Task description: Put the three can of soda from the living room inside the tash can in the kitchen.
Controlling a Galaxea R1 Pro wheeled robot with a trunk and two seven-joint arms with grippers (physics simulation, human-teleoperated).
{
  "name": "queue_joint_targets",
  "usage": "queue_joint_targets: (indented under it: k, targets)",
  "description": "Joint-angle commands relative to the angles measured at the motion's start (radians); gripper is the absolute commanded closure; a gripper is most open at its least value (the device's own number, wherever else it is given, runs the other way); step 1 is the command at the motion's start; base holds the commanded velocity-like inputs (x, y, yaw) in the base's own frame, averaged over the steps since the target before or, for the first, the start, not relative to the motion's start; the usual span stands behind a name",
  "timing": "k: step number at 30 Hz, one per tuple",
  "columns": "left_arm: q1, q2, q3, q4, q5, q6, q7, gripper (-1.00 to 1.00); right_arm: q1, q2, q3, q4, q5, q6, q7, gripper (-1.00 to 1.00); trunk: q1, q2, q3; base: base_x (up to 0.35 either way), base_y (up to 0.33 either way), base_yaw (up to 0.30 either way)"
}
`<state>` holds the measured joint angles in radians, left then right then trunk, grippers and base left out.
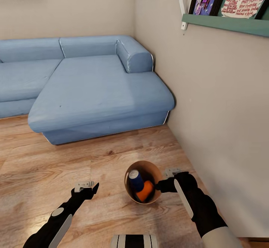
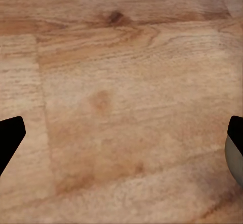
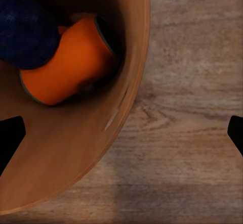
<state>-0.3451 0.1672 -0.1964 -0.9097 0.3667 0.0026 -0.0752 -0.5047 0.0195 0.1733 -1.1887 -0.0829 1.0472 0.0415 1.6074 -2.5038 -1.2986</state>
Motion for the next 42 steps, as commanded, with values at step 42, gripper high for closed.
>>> queue_joint_targets:
  k: [42]
  targets:
    - [-0.001, -0.002, -0.001, 0.032, -0.001, -0.002, 0.001, -1.00, 0.000, 0.000, 0.000, 0.000, 0.001, 0.000, 0.000, -1.00, -0.002, 0.001, 0.019, 0.000, 0.000, 0.000]
